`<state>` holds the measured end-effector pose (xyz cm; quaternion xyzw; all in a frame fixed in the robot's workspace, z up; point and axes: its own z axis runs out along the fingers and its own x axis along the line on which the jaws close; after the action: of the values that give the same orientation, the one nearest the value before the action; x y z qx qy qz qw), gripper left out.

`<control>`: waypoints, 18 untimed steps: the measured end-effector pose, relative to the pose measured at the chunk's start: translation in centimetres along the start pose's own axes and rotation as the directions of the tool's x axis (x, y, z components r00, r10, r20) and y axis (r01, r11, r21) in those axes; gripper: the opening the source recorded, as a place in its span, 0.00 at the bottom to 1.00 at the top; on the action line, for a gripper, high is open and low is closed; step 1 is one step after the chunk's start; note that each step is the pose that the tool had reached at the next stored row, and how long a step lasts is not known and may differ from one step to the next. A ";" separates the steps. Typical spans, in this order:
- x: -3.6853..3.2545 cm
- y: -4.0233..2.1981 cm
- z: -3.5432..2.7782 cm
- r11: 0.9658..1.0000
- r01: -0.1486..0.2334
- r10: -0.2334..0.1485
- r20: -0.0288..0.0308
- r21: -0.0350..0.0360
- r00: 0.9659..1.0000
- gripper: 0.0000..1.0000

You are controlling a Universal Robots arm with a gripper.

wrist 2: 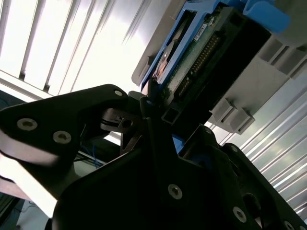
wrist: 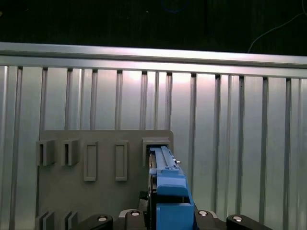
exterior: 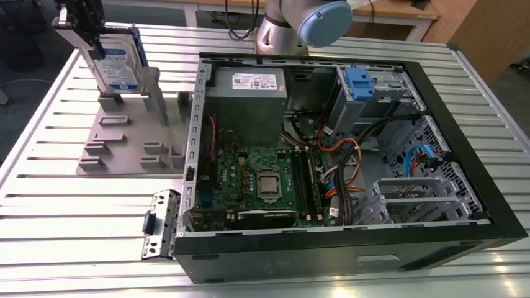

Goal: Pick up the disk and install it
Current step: 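Pick up the disk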

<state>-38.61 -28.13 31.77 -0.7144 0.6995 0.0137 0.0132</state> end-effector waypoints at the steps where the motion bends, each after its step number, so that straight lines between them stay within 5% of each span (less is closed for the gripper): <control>1: -0.01 0.00 -0.18 1.000 0.000 0.000 0.000 0.000 1.000 0.36; 18: -0.10 0.00 -2.70 1.000 0.000 0.000 0.006 0.000 1.000 0.36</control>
<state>-38.61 -28.13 34.47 -0.7144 0.6994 0.0159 0.0154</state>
